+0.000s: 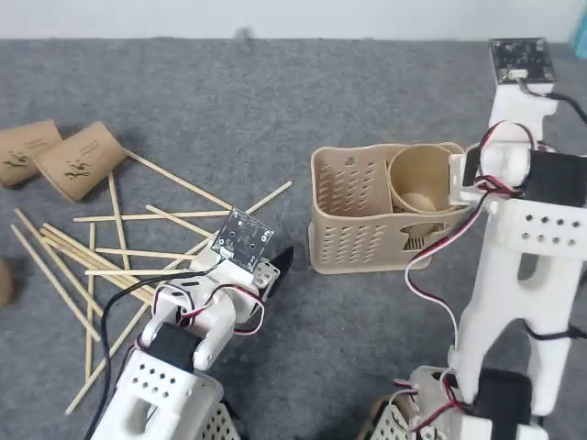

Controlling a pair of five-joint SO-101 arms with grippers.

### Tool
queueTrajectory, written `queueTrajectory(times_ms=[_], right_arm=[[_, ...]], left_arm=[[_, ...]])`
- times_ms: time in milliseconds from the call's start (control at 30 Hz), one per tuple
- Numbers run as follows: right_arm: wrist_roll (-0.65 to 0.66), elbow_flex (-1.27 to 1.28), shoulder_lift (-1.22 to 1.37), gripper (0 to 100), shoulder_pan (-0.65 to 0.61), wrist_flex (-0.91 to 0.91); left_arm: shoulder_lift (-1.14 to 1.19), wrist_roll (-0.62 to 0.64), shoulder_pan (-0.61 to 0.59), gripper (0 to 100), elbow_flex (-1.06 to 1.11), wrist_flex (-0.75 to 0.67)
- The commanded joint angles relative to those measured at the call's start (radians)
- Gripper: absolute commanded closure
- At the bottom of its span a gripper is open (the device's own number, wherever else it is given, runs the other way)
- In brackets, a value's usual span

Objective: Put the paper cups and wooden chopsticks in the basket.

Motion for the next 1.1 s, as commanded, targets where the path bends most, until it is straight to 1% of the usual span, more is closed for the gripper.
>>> queueTrajectory(times_ms=[0, 100, 133, 200, 233, 300, 367, 467, 600, 733, 833, 933, 1067], right_arm=[[-0.055, -0.107, -0.048, 80.0, 0.044, 0.036], [-0.157, -0.127, -0.108, 81.7, 0.067, 0.041], [-0.169, -0.126, -0.143, 85.5, 0.067, 0.041], [-0.167, -0.095, -0.239, 97.6, 0.064, 0.039], [-0.149, -0.072, -0.291, 99.8, 0.062, 0.039], [-0.12, 0.0, -0.386, 94.0, 0.062, 0.036], [-0.104, 0.08, -0.45, 91.8, 0.054, 0.024], [-0.057, 0.252, -0.475, 94.2, 0.03, -0.025], [0.032, 0.557, -0.478, 99.5, 0.035, -0.206], [0.051, 0.835, -0.522, 99.1, 0.028, -0.323], [0.081, 1.0, -0.578, 99.1, 0.038, -0.4], [0.158, 1.151, -0.634, 99.1, 0.038, -0.458], [0.245, 1.312, -0.7, 99.1, 0.039, -0.533]], left_arm=[[-0.006, -0.009, -0.006, 81, -0.004, -0.021], [-0.006, -0.009, -0.006, 81, -0.004, -0.021], [-0.006, -0.009, -0.006, 81, -0.004, -0.023], [-0.006, -0.009, -0.006, 81, -0.004, -0.023], [-0.006, -0.009, -0.006, 81, -0.004, -0.023], [-0.006, -0.009, -0.006, 81, -0.004, -0.023], [-0.006, -0.009, -0.008, 81, -0.007, -0.021], [-0.006, -0.009, -0.023, 81, -0.01, -0.02], [-0.006, -0.008, -0.083, 81, -0.033, -0.017], [-0.006, 0.0, -0.218, 81, -0.097, 0.009], [-0.006, 0.06, -0.339, 81, -0.202, 0.117], [-0.006, 0.066, -0.486, 81, -0.309, 0.232], [-0.003, 0.021, -0.717, 81, -0.412, 0.305]])
